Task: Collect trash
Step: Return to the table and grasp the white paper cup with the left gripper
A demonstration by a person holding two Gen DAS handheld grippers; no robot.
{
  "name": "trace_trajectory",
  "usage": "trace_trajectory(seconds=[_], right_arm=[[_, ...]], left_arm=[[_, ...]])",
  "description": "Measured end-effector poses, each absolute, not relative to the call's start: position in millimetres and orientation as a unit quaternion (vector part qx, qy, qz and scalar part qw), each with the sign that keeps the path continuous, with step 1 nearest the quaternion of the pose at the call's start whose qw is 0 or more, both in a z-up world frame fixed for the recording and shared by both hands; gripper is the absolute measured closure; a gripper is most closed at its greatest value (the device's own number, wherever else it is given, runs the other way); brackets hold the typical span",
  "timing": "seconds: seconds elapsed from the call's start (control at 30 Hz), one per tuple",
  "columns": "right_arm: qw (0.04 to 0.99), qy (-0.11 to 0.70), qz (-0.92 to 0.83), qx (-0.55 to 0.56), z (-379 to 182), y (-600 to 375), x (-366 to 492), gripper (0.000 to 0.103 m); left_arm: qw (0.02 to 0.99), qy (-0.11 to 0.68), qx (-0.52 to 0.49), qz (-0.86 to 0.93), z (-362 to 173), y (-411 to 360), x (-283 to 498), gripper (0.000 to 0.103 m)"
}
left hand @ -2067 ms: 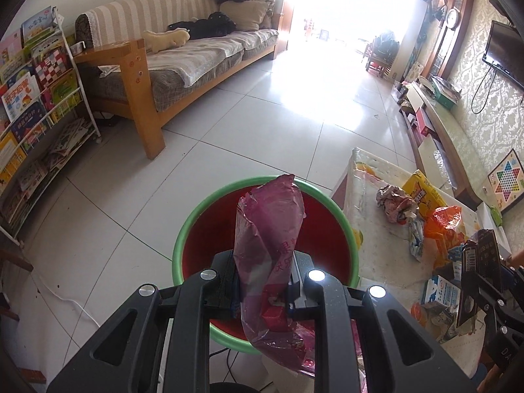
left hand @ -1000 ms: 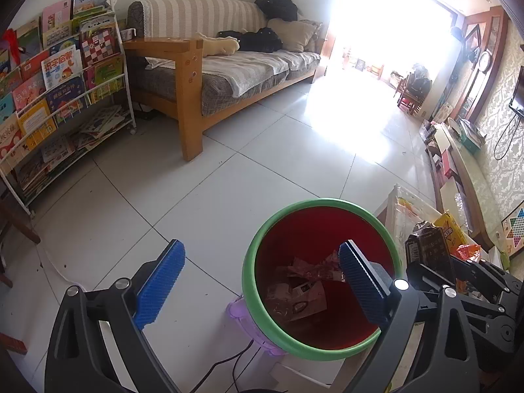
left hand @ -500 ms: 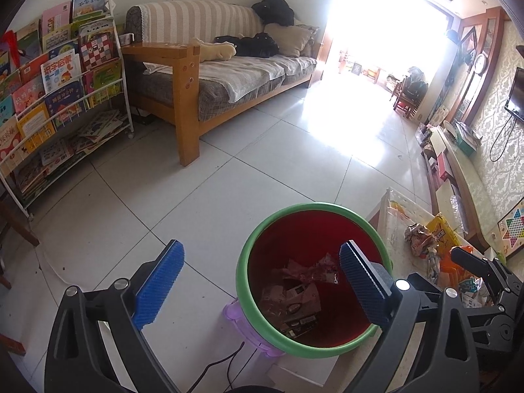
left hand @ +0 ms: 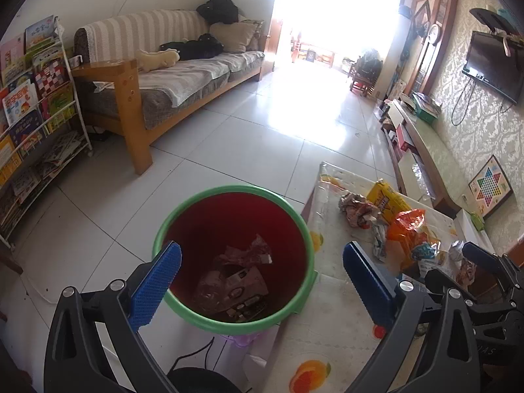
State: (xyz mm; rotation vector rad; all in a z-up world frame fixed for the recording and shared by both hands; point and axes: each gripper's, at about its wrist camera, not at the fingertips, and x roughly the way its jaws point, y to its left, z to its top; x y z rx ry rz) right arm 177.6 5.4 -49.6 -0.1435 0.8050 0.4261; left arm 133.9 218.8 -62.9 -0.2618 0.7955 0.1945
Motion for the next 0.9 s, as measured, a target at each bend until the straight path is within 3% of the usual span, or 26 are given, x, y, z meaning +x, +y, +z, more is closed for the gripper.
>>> trace_trajectory(seconds=[0.43,0.9], right_arm=[[0.910,0.406,0.084,-0.016,-66,-163,155,0.005],[0.904,0.426,0.021,0.019,-89,-259,143,0.005]], left_arm=[[0.899,0.427,-0.093,-0.013,-78,90,149,0.008],[0.867,0.486,-0.055,-0.093,-130,-27,155,0.008]])
